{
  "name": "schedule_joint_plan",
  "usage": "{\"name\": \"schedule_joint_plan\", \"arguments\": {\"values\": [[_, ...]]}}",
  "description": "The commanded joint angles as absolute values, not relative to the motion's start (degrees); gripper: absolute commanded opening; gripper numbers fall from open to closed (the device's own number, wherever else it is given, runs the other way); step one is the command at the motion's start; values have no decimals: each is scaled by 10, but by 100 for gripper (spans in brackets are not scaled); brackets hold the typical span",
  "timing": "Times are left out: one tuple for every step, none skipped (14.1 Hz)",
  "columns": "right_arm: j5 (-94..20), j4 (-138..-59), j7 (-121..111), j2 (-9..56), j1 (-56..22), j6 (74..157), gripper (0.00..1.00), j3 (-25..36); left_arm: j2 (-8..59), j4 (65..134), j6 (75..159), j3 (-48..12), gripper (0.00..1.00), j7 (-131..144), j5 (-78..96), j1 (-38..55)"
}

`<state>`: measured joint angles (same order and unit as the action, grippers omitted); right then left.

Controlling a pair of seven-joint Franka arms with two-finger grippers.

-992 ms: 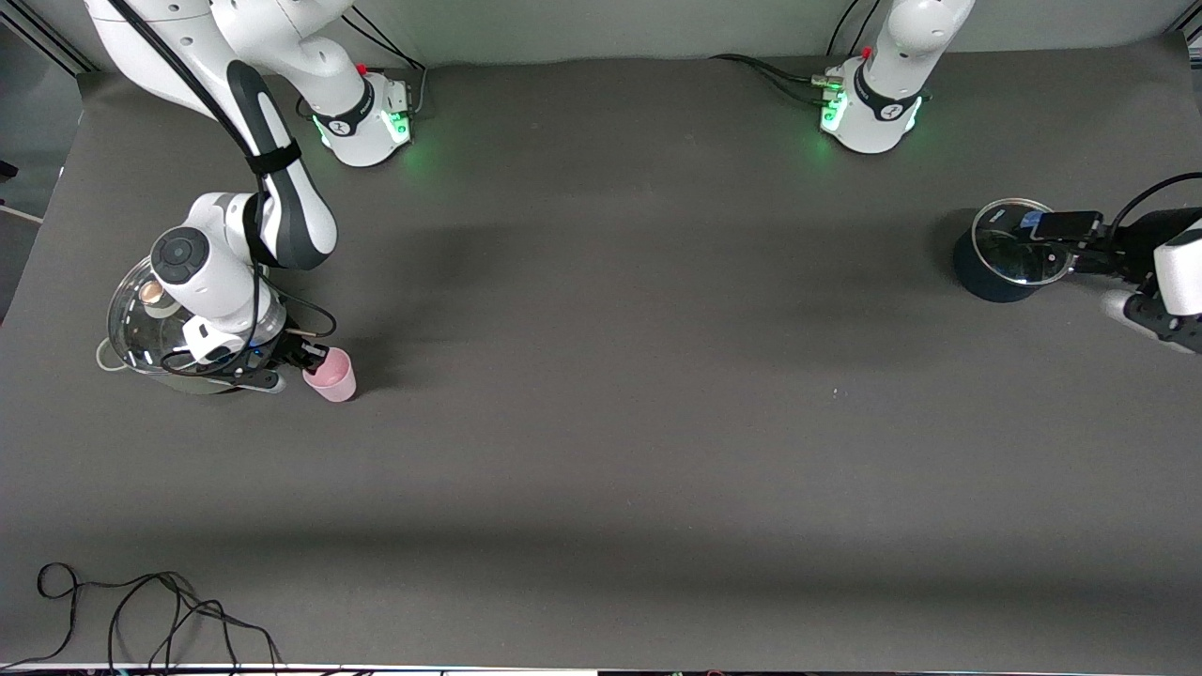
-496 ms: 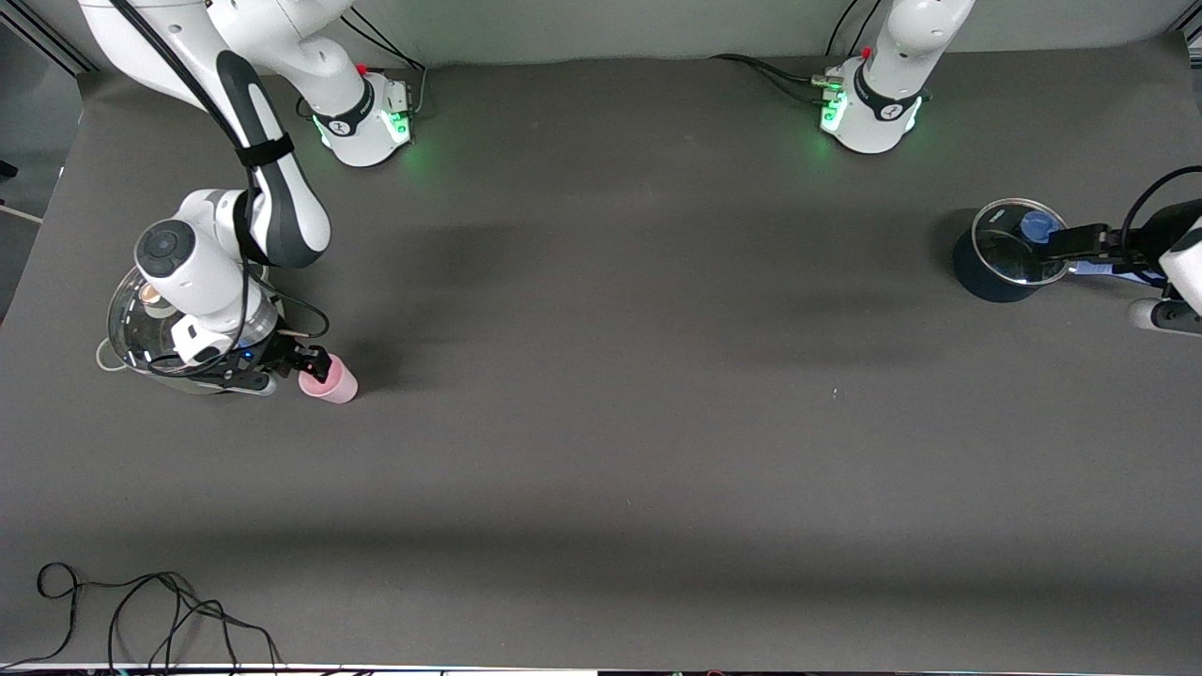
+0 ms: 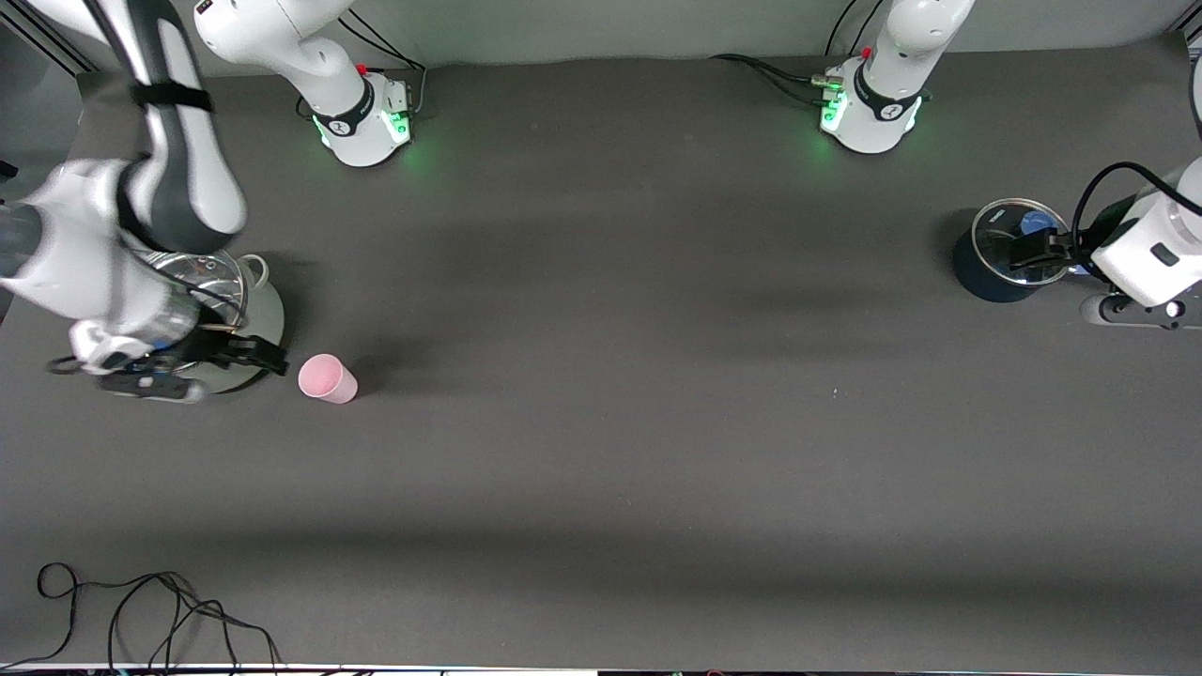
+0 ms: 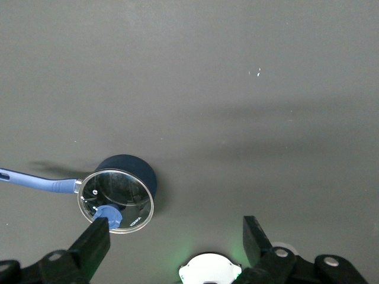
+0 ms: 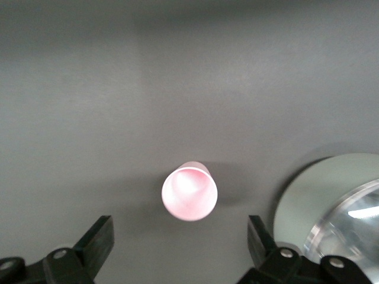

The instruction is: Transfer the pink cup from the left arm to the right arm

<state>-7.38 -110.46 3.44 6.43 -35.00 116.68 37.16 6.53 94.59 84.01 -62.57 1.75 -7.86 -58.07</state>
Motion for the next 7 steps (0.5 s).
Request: {"name": "schedule_joint_plan", "arguments": {"values": [[-41, -1002, 23, 70, -355, 1047, 99, 384, 46, 950, 848, -482, 100, 21, -51, -452], [-39, -959, 23, 71, -354, 995, 99, 385, 42, 941, 848, -390, 100, 21, -46, -360], [-39, -921, 23, 71, -351, 951, 99, 387, 39, 940, 850, -318, 100, 21, -38, -287], [-36, -884, 21, 73, -347, 916, 99, 395, 31, 940, 852, -249, 100, 21, -25, -225], [-31, -851, 21, 75, -347, 882, 100, 406, 26, 941, 853, -184, 100, 21, -13, -161], [-32, -832, 21, 74, -347, 859, 100, 414, 22, 944, 853, -128, 100, 20, -10, -104], [-32, -820, 21, 73, -347, 851, 100, 419, 18, 946, 857, -84, 100, 20, -10, -58]]}}
